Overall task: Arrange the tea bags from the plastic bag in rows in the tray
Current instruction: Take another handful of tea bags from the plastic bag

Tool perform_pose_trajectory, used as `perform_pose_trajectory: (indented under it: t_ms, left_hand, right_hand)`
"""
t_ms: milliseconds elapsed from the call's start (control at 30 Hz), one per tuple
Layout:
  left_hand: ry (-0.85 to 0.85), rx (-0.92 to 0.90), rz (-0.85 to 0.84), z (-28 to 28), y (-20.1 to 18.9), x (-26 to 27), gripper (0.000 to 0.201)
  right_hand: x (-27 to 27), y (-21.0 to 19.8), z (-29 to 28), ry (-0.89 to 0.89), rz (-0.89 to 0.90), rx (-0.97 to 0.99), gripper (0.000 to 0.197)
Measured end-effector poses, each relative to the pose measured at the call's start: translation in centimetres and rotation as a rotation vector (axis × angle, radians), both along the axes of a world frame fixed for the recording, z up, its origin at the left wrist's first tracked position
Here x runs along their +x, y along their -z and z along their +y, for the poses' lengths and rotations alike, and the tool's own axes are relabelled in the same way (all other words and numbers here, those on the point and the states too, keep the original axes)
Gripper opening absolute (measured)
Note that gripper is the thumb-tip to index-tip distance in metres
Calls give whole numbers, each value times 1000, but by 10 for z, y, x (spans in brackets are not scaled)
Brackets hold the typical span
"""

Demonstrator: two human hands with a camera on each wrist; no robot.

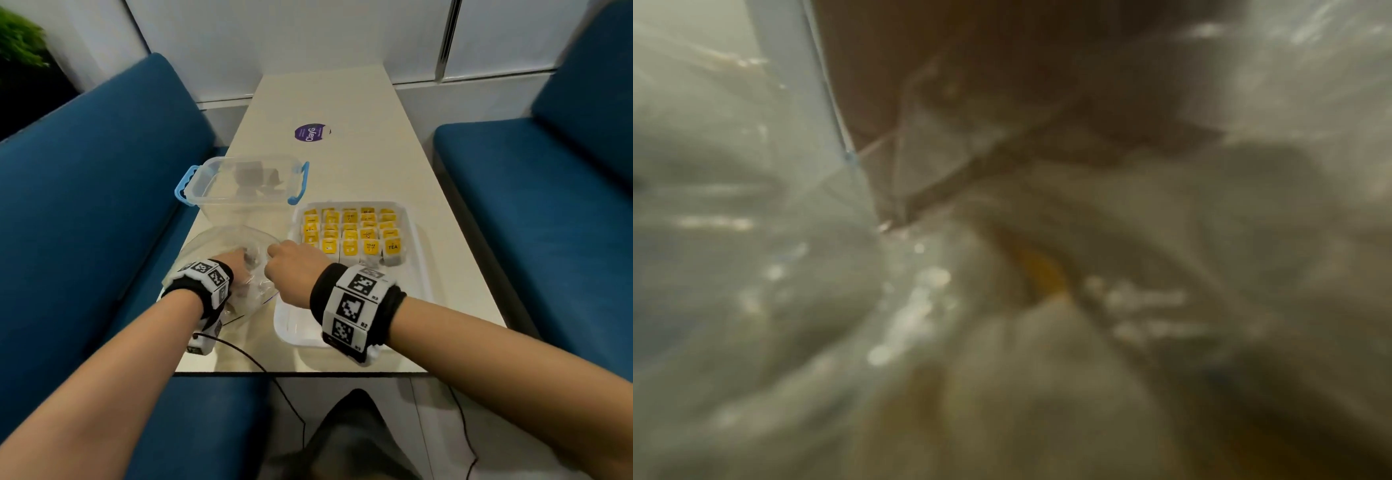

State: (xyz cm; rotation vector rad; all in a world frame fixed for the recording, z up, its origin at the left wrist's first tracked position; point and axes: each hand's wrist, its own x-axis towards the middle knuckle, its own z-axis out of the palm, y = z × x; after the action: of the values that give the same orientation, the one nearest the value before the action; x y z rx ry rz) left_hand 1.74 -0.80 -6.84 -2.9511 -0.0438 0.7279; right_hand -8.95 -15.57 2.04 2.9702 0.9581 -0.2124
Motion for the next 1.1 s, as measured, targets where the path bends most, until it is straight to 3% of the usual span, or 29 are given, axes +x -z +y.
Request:
perform_pose_trajectory:
  t_ms: [133, 267, 367, 600, 700, 900, 1100]
  left_hand:
    - [-25, -30, 6, 3, -3, 0, 47]
    - [-4, -49, 12, 9, 2, 3, 65]
    - [43, -62, 36, 6, -1, 0, 65]
    - [171, 182, 95, -2, -3, 3, 65]
    - [243, 244, 89, -3, -3, 4, 77]
    - [229, 328, 165, -6, -8, 5, 99]
    - [165, 326, 218, -12, -13, 5, 81]
  right_hand:
    - [5, -1, 2, 20, -5, -10, 27]
    - [12, 2, 4, 7, -14, 6, 25]
    - [16, 4, 3, 8, -15, 31, 26]
    - [29, 7, 4, 26, 11, 40, 24]
    - [35, 8, 5, 21, 17, 54, 23]
    - [45, 7, 10, 21, 43, 94, 21]
    - [55, 5, 13, 17, 48, 78, 19]
